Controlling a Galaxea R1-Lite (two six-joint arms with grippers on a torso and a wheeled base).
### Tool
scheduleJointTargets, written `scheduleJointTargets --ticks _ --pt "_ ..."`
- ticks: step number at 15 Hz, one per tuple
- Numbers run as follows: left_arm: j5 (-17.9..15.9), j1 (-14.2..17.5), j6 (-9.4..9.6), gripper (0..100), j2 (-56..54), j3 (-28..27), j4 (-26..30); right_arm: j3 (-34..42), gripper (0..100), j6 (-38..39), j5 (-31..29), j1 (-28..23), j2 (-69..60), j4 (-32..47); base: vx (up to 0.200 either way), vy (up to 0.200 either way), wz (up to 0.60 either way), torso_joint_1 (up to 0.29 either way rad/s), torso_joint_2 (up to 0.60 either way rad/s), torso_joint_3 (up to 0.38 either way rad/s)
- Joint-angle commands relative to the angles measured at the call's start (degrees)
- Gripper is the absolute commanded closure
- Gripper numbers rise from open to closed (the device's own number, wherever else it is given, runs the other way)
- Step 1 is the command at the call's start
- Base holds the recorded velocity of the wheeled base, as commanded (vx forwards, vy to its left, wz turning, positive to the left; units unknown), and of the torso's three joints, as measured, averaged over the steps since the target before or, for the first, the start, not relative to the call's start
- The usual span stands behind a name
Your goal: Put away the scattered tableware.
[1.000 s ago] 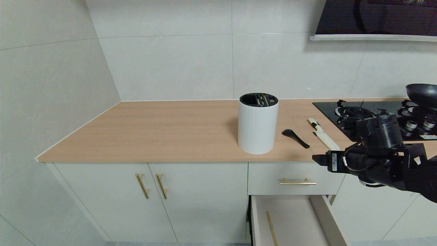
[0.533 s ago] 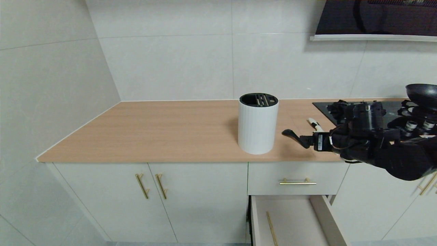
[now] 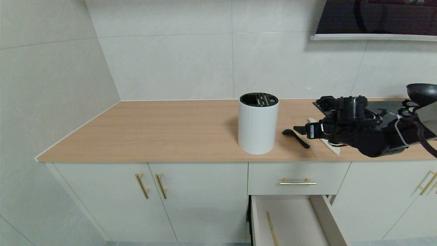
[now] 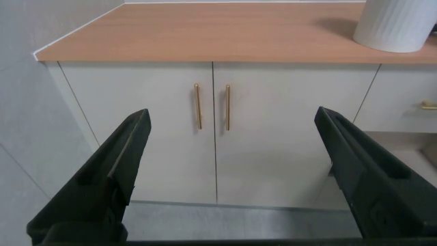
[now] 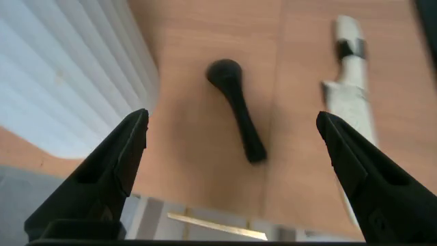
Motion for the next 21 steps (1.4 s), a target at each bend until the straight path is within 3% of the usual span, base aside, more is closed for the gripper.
scheduleJointTargets --ticks 1,4,10,21 --pt "0.01 0.00 -0.02 0 0.01 0.00 -0.03 -1.00 0 0.00 3.20 -0.87 3.03 -0.01 0.000 0.000 0.00 0.000 0.00 0.000" --pt "0.01 0.00 -0.02 0 0.01 0.00 -0.03 -1.88 0 -0.18 10.67 -3.51 5.41 -0.18 0.000 0.000 0.00 0.000 0.00 0.000" --pt "0.01 0.00 -0.02 0 0.01 0.00 -0.03 -2.58 0 -5.10 10.06 -4.39 12.88 -10.64 0.000 0.000 0.00 0.000 0.00 0.000" --pt "0.01 0.00 -0.02 0 0.01 0.00 -0.03 -6.98 0 -5.54 10.06 -5.18 18.06 -10.47 0.000 0.000 0.00 0.000 0.00 0.000"
